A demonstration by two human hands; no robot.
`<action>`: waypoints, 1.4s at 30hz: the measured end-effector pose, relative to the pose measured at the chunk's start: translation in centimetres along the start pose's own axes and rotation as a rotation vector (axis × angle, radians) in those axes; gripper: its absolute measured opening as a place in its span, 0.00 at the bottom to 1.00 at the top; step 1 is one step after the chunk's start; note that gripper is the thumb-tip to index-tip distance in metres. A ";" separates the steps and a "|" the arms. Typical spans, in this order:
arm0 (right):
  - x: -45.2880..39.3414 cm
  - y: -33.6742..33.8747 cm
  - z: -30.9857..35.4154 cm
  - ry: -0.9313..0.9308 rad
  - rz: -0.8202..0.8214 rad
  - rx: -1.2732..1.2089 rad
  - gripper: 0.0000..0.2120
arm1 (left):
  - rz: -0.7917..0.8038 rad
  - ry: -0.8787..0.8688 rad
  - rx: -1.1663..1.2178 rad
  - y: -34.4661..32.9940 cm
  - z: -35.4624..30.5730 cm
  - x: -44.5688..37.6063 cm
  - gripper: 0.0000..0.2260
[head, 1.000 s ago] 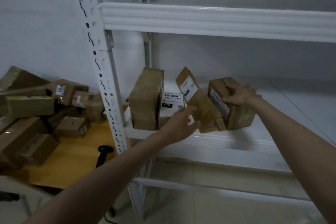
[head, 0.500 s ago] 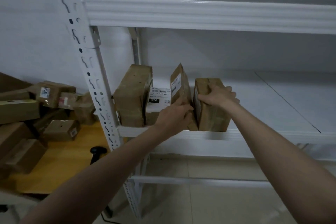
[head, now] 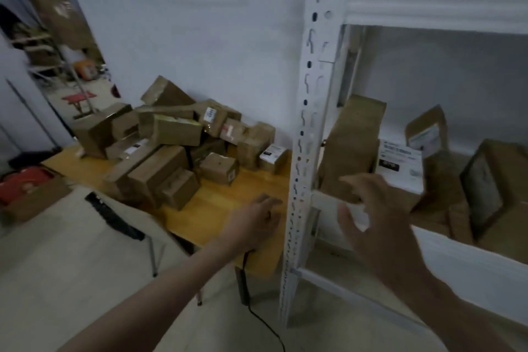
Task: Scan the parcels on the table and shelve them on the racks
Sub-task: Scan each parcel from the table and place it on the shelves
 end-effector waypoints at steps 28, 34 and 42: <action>-31.6 -55.6 22.2 -1.123 0.597 -0.705 0.27 | -0.045 0.103 -0.086 26.8 49.1 -24.3 0.17; -34.0 -61.0 22.7 -1.498 0.439 -1.025 0.37 | -0.027 0.032 -0.063 25.7 51.5 -26.5 0.16; -33.6 -63.7 22.7 -1.612 0.207 -1.042 0.38 | -0.059 -0.033 0.061 25.8 51.5 -25.8 0.15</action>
Point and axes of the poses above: each hand's wrist, its own x-axis away from the middle knuckle, its own y-axis out of the back of the hand, z = x × y, the point moved 4 cm from there along -x, towards the middle knuckle, and after that the axes turned 10 degrees about x, right-handed, at the moved point
